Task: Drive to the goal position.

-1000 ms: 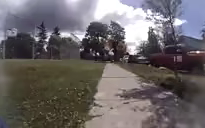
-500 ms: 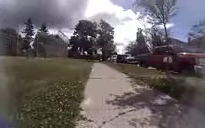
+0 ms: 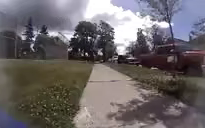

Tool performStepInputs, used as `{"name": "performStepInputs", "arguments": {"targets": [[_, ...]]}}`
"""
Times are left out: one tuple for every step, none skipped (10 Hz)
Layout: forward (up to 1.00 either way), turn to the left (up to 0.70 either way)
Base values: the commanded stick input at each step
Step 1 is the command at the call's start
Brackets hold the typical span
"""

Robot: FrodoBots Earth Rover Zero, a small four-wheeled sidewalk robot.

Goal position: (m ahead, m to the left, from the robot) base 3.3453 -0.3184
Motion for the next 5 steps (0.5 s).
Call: {"name": "performStepInputs", "arguments": {"targets": [[0.70, 0.00], [0.70, 0.00], [0.70, 0.00], [0.70, 0.00], [0.70, 0.00]]}}
